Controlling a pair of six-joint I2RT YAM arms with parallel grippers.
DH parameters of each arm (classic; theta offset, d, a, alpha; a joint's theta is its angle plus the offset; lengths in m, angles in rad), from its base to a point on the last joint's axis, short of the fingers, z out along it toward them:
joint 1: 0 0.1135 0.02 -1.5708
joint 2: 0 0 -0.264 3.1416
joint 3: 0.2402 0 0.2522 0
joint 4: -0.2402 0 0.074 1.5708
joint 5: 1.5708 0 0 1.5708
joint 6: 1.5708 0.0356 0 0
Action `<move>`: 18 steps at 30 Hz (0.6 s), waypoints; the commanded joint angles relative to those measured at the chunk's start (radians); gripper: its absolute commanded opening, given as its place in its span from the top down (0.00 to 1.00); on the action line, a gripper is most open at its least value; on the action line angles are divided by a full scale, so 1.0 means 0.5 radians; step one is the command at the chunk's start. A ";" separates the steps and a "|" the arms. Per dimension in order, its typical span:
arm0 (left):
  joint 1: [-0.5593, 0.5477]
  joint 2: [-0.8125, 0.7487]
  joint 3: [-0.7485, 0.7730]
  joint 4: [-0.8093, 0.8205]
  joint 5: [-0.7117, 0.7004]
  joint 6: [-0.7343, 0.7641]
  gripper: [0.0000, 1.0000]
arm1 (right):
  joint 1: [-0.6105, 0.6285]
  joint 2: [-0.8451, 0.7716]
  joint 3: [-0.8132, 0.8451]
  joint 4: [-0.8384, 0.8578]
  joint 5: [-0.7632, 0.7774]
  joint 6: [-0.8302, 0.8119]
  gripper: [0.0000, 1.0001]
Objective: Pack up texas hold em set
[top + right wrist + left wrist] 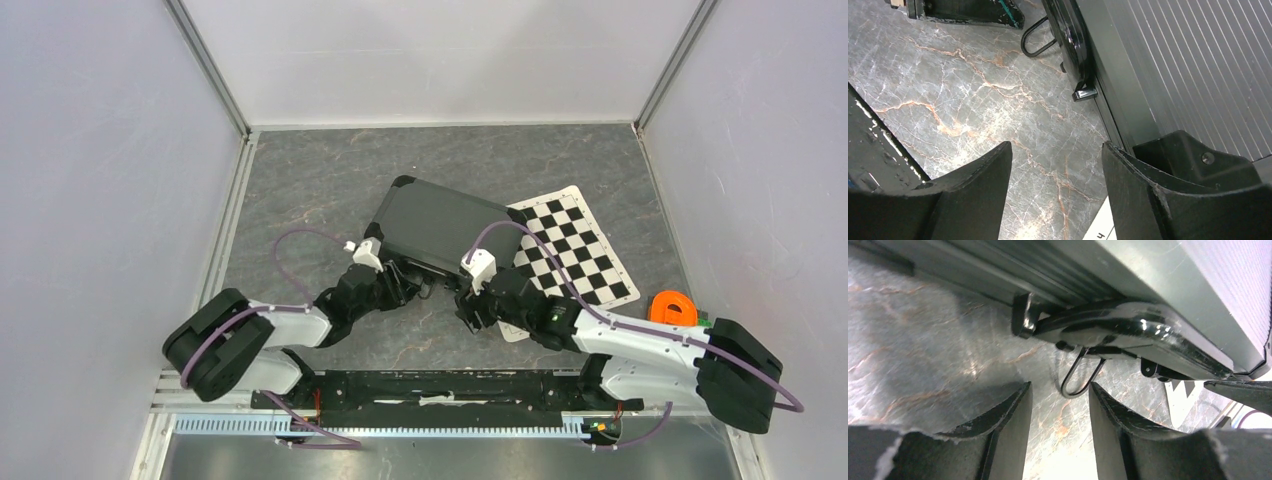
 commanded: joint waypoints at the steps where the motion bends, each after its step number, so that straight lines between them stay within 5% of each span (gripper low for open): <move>1: 0.003 0.154 0.067 0.266 0.076 0.130 0.48 | 0.008 0.029 0.186 -0.040 0.053 -0.029 0.29; 10: 0.003 0.306 0.087 0.341 0.060 0.088 0.50 | 0.076 0.202 0.602 -0.327 -0.135 -0.124 0.31; 18: 0.002 0.399 0.089 0.380 0.078 0.076 0.52 | 0.076 0.597 0.859 -0.483 0.355 -0.462 0.26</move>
